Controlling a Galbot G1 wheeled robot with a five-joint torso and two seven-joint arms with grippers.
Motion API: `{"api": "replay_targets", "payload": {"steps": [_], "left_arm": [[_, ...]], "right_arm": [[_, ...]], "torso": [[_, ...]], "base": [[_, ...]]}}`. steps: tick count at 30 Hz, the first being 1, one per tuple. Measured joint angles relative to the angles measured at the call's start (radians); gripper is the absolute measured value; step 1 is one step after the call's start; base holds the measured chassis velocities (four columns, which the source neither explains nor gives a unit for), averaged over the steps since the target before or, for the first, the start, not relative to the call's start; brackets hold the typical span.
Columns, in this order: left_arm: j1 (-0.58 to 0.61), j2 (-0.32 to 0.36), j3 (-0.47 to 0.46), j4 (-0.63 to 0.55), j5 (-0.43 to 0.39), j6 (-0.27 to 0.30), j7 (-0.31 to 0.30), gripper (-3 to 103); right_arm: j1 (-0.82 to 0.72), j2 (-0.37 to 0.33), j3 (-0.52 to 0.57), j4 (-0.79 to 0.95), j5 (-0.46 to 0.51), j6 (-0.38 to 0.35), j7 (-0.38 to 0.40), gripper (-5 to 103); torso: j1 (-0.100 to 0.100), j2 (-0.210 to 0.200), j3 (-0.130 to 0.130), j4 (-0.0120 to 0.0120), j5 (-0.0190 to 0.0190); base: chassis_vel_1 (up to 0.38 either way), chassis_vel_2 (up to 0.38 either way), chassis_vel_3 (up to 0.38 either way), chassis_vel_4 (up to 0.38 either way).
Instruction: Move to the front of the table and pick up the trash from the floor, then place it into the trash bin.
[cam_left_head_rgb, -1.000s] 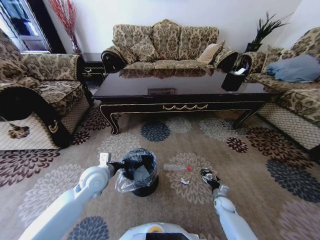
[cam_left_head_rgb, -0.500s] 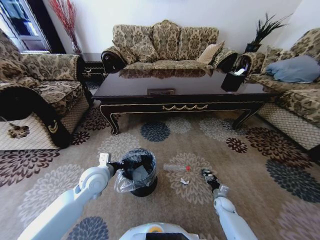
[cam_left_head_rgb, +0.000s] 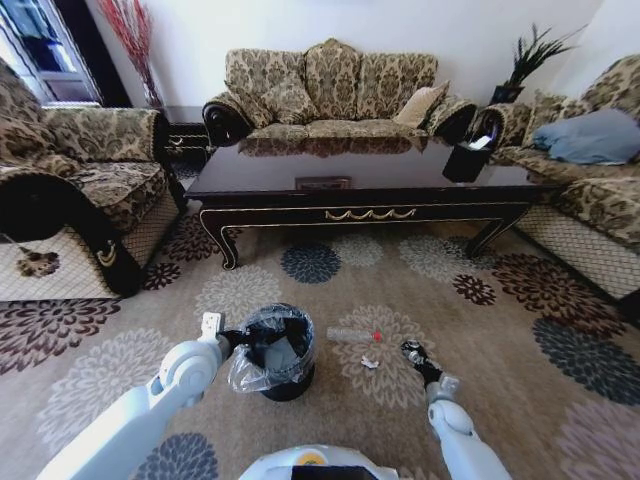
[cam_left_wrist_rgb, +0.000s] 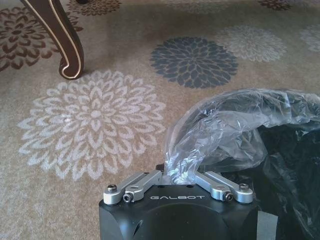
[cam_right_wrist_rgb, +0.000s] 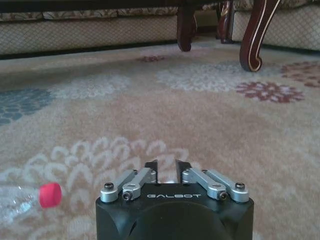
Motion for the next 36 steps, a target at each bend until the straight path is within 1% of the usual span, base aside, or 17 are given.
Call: {"api": "replay_targets", "payload": {"steps": [1, 2, 4, 5, 7, 8, 10, 12, 13, 15, 16, 18, 19, 23, 28, 32, 36], "left_arm": [[0.0, 0.0, 0.0, 0.0, 0.001, 0.0, 0.0, 3], [0.0, -0.001, 0.0, 0.0, 0.002, 0.0, 0.0, 3], [0.0, -0.003, 0.0, 0.0, 0.003, 0.0, 0.001, 3], [0.0, -0.004, 0.001, 0.0, 0.004, 0.0, 0.002, 3], [0.002, -0.005, 0.001, 0.0, 0.008, 0.0, 0.006, 3], [0.002, -0.005, 0.001, 0.0, 0.008, 0.0, 0.006, 3], [0.004, -0.006, 0.001, 0.001, 0.012, 0.0, 0.01, 3], [0.006, -0.007, 0.001, 0.002, 0.014, 0.0, 0.014, 3], [0.006, -0.007, 0.001, 0.002, 0.014, 0.0, 0.014, 3], [0.007, -0.007, 0.001, 0.002, 0.018, 0.0, 0.015, 3], [0.008, -0.007, 0.001, 0.002, 0.02, 0.0, 0.015, 3], [0.017, -0.009, 0.001, 0.002, 0.025, 0.0, 0.017, 3], [0.017, -0.009, 0.001, 0.002, 0.025, 0.0, 0.017, 3], [0.037, -0.012, -0.003, 0.002, 0.049, 0.0, 0.036, 3], [0.031, -0.006, -0.008, 0.012, 0.062, 0.0, 0.059, 3], [0.012, 0.0, -0.01, 0.019, 0.059, 0.0, 0.069, 3], [0.01, -0.005, -0.01, 0.021, 0.056, 0.0, 0.073, 3]], "right_arm": [[-0.009, 0.0, 0.001, 0.019, -0.003, -0.003, 0.005, 21], [-0.024, 0.003, 0.004, 0.054, -0.01, -0.011, 0.016, 32], [-0.035, 0.006, 0.005, 0.074, -0.02, -0.02, 0.024, 32], [-0.046, 0.011, 0.005, 0.094, -0.037, -0.031, 0.038, 37], [-0.081, 0.033, 0.0, 0.129, -0.112, -0.04, 0.073, 48], [-0.081, 0.033, 0.0, 0.129, -0.112, -0.04, 0.073, 48], [-0.092, 0.057, -0.002, 0.13, -0.189, -0.027, 0.107, 54], [-0.088, 0.074, -0.003, 0.118, -0.217, -0.026, 0.136, 65], [-0.088, 0.074, -0.003, 0.118, -0.217, -0.026, 0.136, 65], [-0.061, 0.099, -0.005, 0.084, -0.199, -0.046, 0.181, 76], [-0.053, 0.102, -0.006, 0.077, -0.186, -0.052, 0.191, 76], [-0.022, 0.114, -0.013, 0.063, -0.139, -0.078, 0.237, 86], [-0.022, 0.114, -0.013, 0.063, -0.139, -0.078, 0.237, 86], [0.029, 0.127, -0.019, 0.025, -0.123, -0.092, 0.288, 100], [0.068, 0.139, -0.02, -0.028, -0.138, -0.091, 0.338, 94], [0.088, 0.145, -0.019, -0.063, -0.13, -0.092, 0.378, 99], [0.099, 0.147, -0.02, -0.081, -0.113, -0.1, 0.382, 90]], "torso": [[0.0, 0.0, 0.0, -0.0002, 0.0002], [0.0, 0.0, 0.0, -0.0003, 0.0003], [0.0, 0.0, 0.0, -0.0004, 0.0002], [0.0, 0.0, 0.0, -0.0004, 0.0], [0.0, 0.0, 0.0, -0.0005, -0.0002], [0.0, 0.0, 0.0, -0.0005, -0.0002], [0.0, 0.0, 0.0, -0.0008, 0.0001], [0.0, 0.0, 0.0, -0.0003, 0.0], [0.0, 0.0, 0.0, -0.0003, 0.0], [0.0, 0.0, 0.0, -0.0002, 0.0001], [0.0, 0.0, 0.0, -0.0002, 0.0002], [0.0, 0.0, 0.0, -0.0002, -0.0002], [0.0, 0.0, 0.0, -0.0002, -0.0002], [0.0, 0.0, 0.0, -0.0002, -0.0001], [0.0, 0.0, 0.0, -0.0002, -0.0001], [0.0, 0.0, 0.0, -0.0004, 0.0001], [0.0, 0.0, 0.0, -0.0005, 0.0]], "base": [[0.0, 0.0, 0.0, 0.0], [0.0, 0.0, 0.0, 0.0], [0.0, 0.0, 0.0, 0.0], [0.0, 0.0, 0.0, 0.0], [0.0, 0.0, 0.0, 0.0], [0.0, 0.0, 0.0, 0.0], [0.0, 0.0, 0.0, 0.0], [0.0, 0.0, 0.0, 0.0], [0.0, 0.0, 0.0, 0.0], [0.0, 0.0, 0.0, 0.0], [0.0, 0.0, 0.0, 0.0], [0.0, 0.0, 0.0, 0.0], [0.0, 0.0, 0.0, 0.0], [0.0, 0.0, 0.0, 0.0], [0.0, 0.0, 0.0, 0.0], [0.0, 0.0, 0.0, 0.0], [0.0, 0.0, 0.0, 0.0]]}}
